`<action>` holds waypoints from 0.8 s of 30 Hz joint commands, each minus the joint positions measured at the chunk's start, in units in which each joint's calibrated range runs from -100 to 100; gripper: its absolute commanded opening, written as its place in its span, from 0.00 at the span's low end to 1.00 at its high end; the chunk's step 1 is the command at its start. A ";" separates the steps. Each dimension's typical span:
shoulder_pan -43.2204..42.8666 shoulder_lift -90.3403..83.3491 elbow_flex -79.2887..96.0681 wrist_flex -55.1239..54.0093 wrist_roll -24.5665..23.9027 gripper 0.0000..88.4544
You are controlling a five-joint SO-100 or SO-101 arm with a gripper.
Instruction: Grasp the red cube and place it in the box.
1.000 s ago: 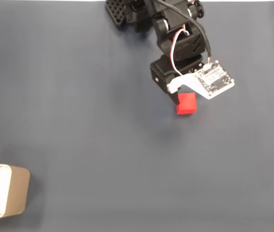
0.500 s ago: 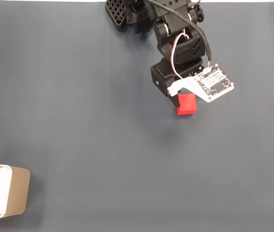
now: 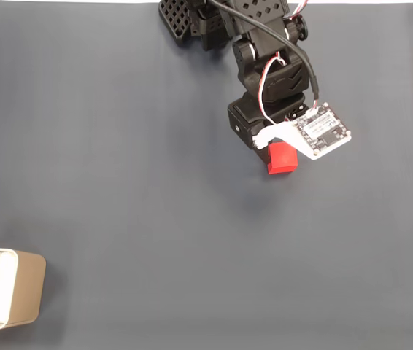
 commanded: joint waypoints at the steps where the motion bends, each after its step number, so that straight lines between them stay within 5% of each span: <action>1: -0.59 0.02 -2.73 -0.99 -0.68 0.40; 24: -4.71 2.70 -5.74 -1.32 -1.86 0.41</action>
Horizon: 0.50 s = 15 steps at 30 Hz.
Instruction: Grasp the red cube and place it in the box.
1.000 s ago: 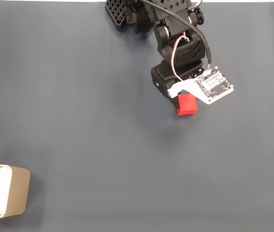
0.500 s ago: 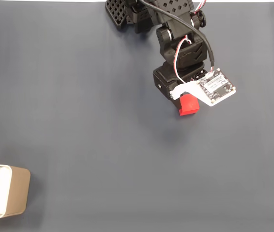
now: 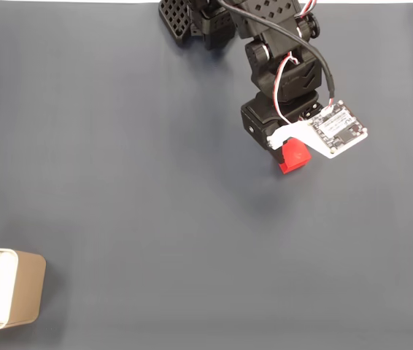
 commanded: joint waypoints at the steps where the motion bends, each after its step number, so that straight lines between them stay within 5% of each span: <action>1: -1.07 -0.08 -3.03 -1.00 -0.49 0.41; 15: -1.56 2.09 -3.94 -1.16 0.00 0.40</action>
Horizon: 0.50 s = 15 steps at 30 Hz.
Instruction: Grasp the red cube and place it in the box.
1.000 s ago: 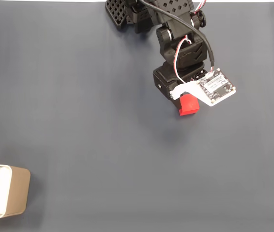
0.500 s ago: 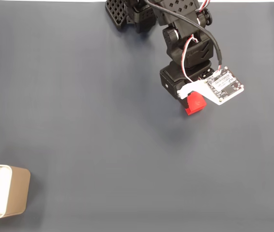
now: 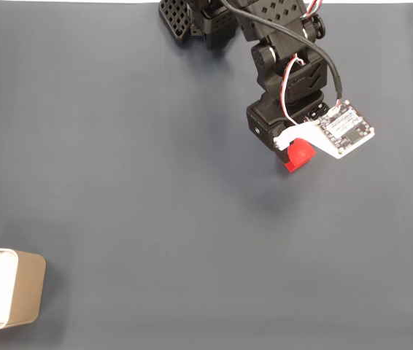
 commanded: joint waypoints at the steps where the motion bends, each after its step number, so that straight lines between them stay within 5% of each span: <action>1: -0.45 0.09 -2.77 -1.00 0.05 0.40; 15: -0.03 2.35 -2.77 -2.32 0.34 0.39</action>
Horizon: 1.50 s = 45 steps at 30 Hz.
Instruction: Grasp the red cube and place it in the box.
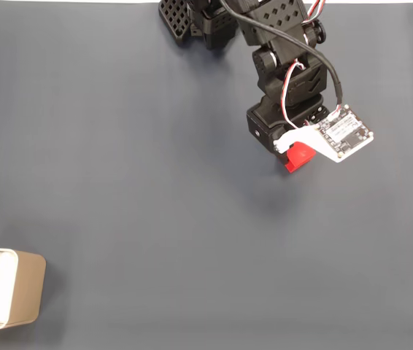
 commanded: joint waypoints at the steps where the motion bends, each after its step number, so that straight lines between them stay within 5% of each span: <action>1: -0.03 0.09 -2.31 -1.28 0.34 0.38; 29: 0.18 -0.26 -2.31 -0.79 2.74 0.11; 45: 1.96 -5.80 -8.43 7.57 -0.15 0.08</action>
